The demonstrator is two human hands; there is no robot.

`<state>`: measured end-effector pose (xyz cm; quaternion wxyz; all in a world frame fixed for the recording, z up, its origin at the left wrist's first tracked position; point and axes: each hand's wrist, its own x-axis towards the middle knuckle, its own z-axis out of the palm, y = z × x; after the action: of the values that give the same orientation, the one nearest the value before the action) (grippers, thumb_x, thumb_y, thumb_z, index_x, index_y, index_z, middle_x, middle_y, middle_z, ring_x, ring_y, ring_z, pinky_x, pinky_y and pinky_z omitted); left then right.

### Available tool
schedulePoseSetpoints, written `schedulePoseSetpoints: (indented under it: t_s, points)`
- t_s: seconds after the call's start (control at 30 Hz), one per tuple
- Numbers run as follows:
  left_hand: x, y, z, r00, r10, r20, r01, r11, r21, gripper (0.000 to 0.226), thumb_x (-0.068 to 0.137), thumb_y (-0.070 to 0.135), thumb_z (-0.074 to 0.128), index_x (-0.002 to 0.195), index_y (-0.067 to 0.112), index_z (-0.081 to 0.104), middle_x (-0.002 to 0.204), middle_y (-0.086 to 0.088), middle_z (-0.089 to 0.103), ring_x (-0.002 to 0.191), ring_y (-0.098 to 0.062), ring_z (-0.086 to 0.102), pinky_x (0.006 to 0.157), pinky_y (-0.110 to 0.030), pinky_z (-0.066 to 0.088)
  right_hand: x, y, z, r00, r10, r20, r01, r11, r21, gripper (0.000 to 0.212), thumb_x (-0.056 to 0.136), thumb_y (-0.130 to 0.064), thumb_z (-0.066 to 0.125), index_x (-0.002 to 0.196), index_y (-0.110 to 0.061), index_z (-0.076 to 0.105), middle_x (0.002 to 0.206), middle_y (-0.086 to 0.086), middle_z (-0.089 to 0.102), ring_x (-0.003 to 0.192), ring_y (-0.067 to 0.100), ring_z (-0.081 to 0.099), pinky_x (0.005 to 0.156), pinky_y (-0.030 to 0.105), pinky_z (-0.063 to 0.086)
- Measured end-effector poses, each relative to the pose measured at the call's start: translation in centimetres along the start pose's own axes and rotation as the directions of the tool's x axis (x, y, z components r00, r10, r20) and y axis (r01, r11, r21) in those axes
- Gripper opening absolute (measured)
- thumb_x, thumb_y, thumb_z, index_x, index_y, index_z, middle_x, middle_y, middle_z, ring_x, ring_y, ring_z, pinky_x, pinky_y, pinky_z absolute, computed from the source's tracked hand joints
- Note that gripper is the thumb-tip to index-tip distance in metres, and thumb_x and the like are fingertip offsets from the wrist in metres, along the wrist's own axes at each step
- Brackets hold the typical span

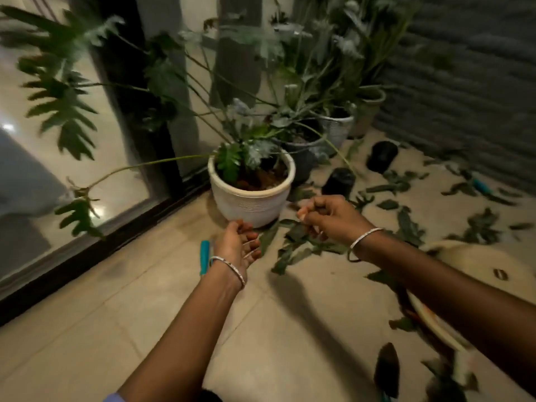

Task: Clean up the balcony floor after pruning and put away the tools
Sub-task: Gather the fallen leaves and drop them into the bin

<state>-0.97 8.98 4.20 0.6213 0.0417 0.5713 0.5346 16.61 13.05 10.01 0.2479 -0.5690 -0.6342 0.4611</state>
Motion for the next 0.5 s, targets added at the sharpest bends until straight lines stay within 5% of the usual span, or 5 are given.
schedulePoseSetpoints:
  t_s: [0.2, 0.5]
  points:
    - [1.6, -6.2, 6.2, 0.982, -0.126, 0.139, 0.090, 0.967, 0.240, 0.029, 0.098, 0.032, 0.044, 0.077, 0.018, 0.057, 0.059, 0.003, 0.055, 0.055, -0.013, 0.049, 0.051, -0.023, 0.042, -4.2, 11.3, -7.6, 0.957, 0.225, -0.185, -0.237, 0.970, -0.047, 0.007, 0.091, -0.009, 0.063, 0.089, -0.005, 0.068, 0.066, 0.004, 0.069, 0.060, 0.018, 0.062, 0.059, 0.033, 0.053]
    - [1.5, -14.8, 9.5, 0.957, -0.157, 0.245, 0.004, 0.848, 0.530, 0.032, 0.099, 0.034, 0.048, 0.077, 0.014, 0.059, 0.060, -0.001, 0.055, 0.053, -0.015, 0.051, 0.053, -0.025, 0.042, -13.6, 26.7, -11.1, 0.748, 0.474, -0.465, -0.543, 0.840, -0.017, 0.016, 0.088, -0.020, 0.063, 0.075, -0.013, 0.068, 0.073, 0.009, 0.070, 0.068, 0.025, 0.067, 0.062, 0.038, 0.057]
